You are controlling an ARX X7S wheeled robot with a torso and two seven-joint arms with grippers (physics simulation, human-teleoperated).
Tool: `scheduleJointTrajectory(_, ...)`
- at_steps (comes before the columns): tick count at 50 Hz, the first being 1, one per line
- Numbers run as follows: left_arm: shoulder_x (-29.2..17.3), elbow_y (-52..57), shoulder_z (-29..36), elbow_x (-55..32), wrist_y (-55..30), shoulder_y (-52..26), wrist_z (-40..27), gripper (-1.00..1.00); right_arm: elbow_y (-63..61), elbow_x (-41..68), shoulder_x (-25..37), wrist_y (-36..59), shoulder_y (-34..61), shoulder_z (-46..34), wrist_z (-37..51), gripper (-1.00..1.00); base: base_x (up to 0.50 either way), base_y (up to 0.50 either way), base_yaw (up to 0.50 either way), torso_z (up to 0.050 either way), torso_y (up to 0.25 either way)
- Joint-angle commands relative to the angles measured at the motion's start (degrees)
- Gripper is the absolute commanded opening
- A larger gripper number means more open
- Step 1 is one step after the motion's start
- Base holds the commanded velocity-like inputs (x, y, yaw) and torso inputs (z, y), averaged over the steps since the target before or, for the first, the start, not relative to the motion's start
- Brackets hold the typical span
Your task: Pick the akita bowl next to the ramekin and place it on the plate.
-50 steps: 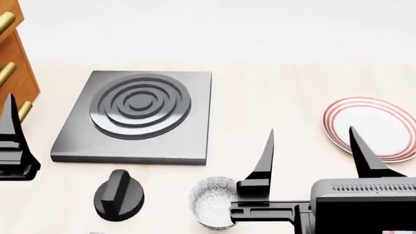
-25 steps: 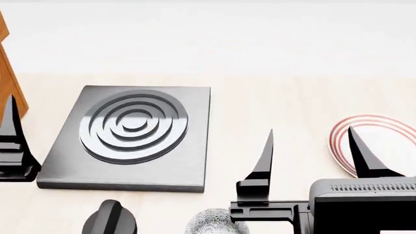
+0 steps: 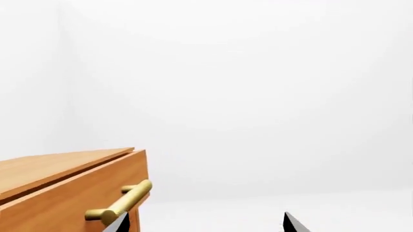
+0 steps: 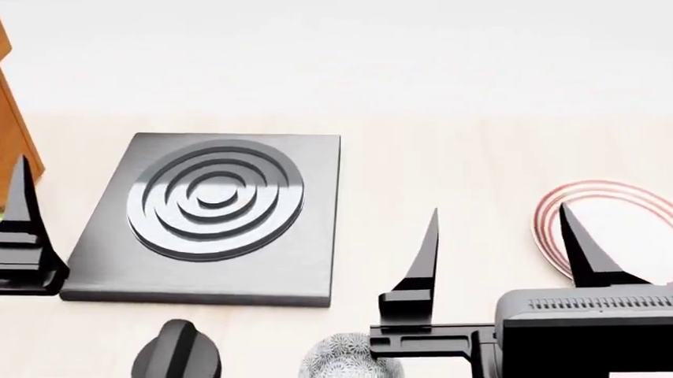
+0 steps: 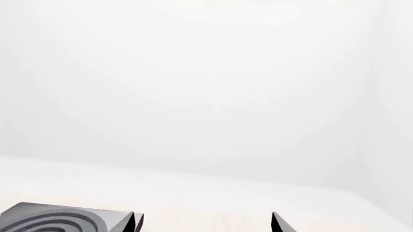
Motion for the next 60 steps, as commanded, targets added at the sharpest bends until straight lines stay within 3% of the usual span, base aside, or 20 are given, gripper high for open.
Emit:
scheduleJointTrajectory(1, -0.4, -0.7, 0.7, 0.4, 1.0, 0.3, -0.1, 1.00, 0.8, 0.0, 0.2, -0.4, -0.1, -0.5, 0.4, 1.00, 0.00, 0.00, 0.00, -0.005, -0.178)
scheduleJointTrajectory(51, -1.1, -1.5, 1.4, -0.2, 2.3, 1.2, -1.0, 1.00, 1.1, 1.0, 1.1, -1.5, -0.7, -0.9, 1.7, 1.00, 0.00, 0.00, 0.00, -0.005, -0.187)
scheduleJointTrajectory(60, -1.4, -1.5, 1.8, -0.2, 2.9, 1.4, -0.9, 1.00, -0.5, 1.8, 1.4, 1.8, 0.6, -1.1, 2.1, 1.00, 0.00, 0.00, 0.00, 0.000, -0.016)
